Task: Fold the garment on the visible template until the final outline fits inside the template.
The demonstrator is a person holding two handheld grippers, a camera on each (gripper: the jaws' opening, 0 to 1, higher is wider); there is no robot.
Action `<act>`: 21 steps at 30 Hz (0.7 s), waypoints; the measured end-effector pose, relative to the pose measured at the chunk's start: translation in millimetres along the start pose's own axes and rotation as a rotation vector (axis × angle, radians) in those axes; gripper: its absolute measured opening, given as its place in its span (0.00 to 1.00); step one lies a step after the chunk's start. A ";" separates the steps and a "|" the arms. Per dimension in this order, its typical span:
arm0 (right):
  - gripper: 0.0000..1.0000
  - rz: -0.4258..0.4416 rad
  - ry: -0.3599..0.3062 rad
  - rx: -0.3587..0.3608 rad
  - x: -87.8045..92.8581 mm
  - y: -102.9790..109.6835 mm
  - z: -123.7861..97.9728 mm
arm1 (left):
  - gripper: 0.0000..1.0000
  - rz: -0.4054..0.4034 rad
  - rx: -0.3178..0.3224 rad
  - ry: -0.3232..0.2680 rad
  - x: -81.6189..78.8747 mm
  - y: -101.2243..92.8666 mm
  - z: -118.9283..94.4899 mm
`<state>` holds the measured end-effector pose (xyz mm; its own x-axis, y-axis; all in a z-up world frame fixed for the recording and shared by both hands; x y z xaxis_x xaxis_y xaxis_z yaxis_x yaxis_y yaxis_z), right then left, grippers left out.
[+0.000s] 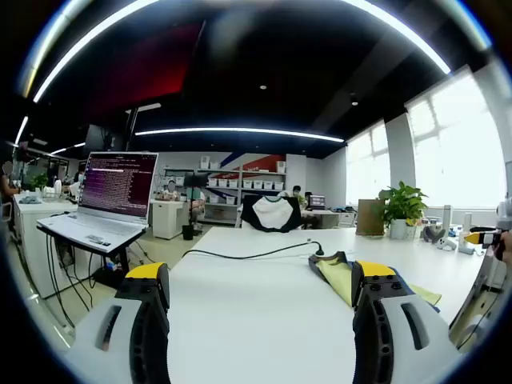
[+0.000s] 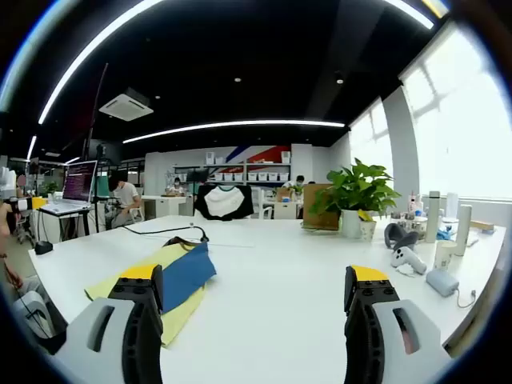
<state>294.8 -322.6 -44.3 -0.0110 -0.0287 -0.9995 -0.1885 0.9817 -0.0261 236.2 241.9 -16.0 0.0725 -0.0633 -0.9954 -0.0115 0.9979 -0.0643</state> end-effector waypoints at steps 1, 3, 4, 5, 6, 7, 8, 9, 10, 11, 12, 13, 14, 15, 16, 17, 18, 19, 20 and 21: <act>0.97 0.001 0.000 0.001 -0.2 -0.3 0.2 | 1.00 0.000 0.000 0.000 -0.1 0.0 0.1; 0.97 0.003 0.001 0.000 -0.2 -0.8 0.8 | 1.00 0.002 -0.002 0.001 0.0 0.1 0.8; 0.97 0.003 0.002 -0.001 -0.1 -0.8 1.1 | 1.00 0.001 -0.001 0.003 0.4 0.0 1.2; 0.97 0.003 0.002 -0.001 0.0 -0.7 1.2 | 1.00 0.000 -0.001 0.004 0.6 -0.2 1.5; 0.97 0.003 0.003 -0.001 0.1 -0.6 1.4 | 1.00 0.000 0.000 0.005 0.7 -0.3 1.9; 0.97 0.004 0.004 -0.001 0.1 -0.6 1.8 | 1.00 0.000 0.000 0.006 0.9 -0.3 2.1; 0.97 0.005 0.005 0.000 0.2 -0.8 1.9 | 1.00 0.001 0.000 0.006 1.0 -0.3 2.1; 0.97 0.006 0.006 0.003 0.2 -1.2 2.1 | 1.00 0.000 -0.001 0.007 1.1 -0.5 2.1; 0.97 0.004 0.006 0.003 0.1 -1.4 2.1 | 1.00 -0.001 0.000 0.007 0.9 -0.5 2.1; 0.97 0.004 0.006 0.002 0.0 -1.3 2.0 | 1.00 -0.001 0.001 0.006 0.8 -0.6 2.1; 0.97 0.005 0.006 0.002 -0.1 -1.4 1.9 | 1.00 -0.001 0.002 0.006 0.5 -0.5 2.0; 0.97 0.006 0.005 0.002 -0.2 -1.5 1.8 | 1.00 -0.001 0.002 0.005 0.2 -0.3 2.0; 0.97 0.006 0.004 0.003 -0.5 -1.7 1.7 | 1.00 -0.001 0.002 0.005 0.0 -0.1 1.9; 0.97 0.006 0.004 0.005 -0.4 -1.6 1.6 | 1.00 -0.002 0.001 0.004 -0.2 0.1 1.9; 0.97 0.006 0.004 0.005 -0.5 -1.6 1.7 | 1.00 -0.002 0.002 0.004 -0.3 0.3 1.9; 0.97 0.005 0.004 0.006 -0.4 -1.6 1.6 | 1.00 -0.003 0.002 0.004 -0.4 0.3 1.9; 0.97 0.005 0.005 0.005 -0.5 -1.4 1.7 | 1.00 -0.003 0.002 0.005 -0.4 0.6 1.9; 0.97 0.005 0.004 0.004 -0.5 -0.9 1.4 | 1.00 -0.003 0.002 0.004 -0.4 0.8 1.9; 0.97 0.004 0.004 0.004 -0.7 -0.7 1.4 | 1.00 -0.004 0.001 0.004 -0.4 0.9 1.7; 0.97 0.003 0.004 0.004 -0.5 -0.1 0.9 | 1.00 -0.004 0.002 0.004 -0.4 1.0 1.6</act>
<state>295.7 -322.5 -43.9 -0.0152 -0.0260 -0.9995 -0.1841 0.9826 -0.0228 237.8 243.0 -15.5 0.0683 -0.0672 -0.9954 -0.0097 0.9976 -0.0680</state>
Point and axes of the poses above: the point that each gripper's makers call its tool centre point, and the gripper's own axes: z roughly forward along the fingers, y roughly to its left, x roughly out of its underside, the point moved 2 cm from there along -z, roughly backward along the fingers
